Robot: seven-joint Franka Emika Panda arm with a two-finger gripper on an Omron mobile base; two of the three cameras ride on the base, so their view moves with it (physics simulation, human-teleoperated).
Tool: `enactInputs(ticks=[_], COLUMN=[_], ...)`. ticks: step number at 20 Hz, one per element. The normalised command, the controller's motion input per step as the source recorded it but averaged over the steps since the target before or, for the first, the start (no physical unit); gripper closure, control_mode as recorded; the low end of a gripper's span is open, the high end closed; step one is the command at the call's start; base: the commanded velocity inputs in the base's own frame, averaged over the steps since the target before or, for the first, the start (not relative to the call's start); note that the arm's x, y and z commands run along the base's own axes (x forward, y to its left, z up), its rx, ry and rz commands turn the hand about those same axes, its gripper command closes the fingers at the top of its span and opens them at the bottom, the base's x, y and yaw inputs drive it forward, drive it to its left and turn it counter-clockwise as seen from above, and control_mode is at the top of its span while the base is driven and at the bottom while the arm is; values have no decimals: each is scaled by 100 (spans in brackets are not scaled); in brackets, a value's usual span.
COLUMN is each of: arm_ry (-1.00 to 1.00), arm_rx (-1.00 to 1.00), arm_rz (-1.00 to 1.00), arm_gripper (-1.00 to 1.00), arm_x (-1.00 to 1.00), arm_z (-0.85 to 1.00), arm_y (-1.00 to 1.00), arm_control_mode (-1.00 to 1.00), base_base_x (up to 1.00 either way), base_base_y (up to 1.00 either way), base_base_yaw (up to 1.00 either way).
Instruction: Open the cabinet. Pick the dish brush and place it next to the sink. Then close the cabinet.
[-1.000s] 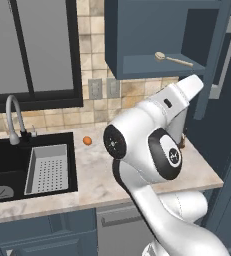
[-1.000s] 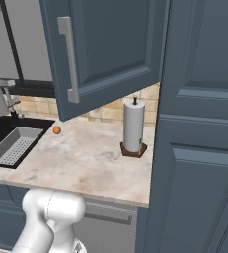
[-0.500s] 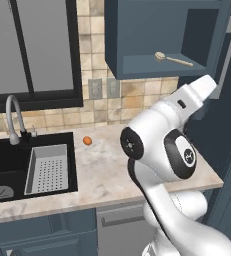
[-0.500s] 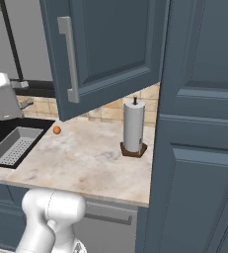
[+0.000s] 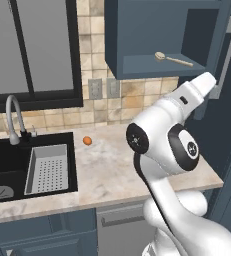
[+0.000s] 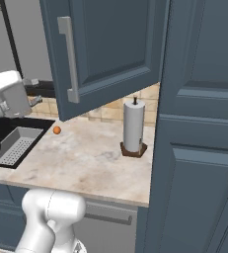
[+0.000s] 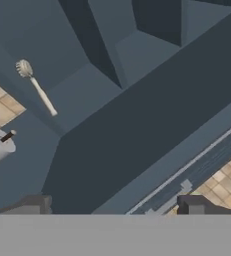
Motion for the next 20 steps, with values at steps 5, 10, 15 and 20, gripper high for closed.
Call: enactInputs(ticks=[5,10,15,20], arm_ry=[0,5,3,1], arm_rx=[-2,-5,-2,0], arm_rz=[0,-9,-14,-17], arm_gripper=[-100,-100,-100,-100], arm_x=[32,31,22,13], arm_z=[0,0,0,0], arm_y=[4,0,0,0], arm_control_mode=[-100,-100,-100,-100], base_base_x=[0,0,0,0], base_base_y=[0,0,0,0], base_base_yaw=[0,0,0,0])
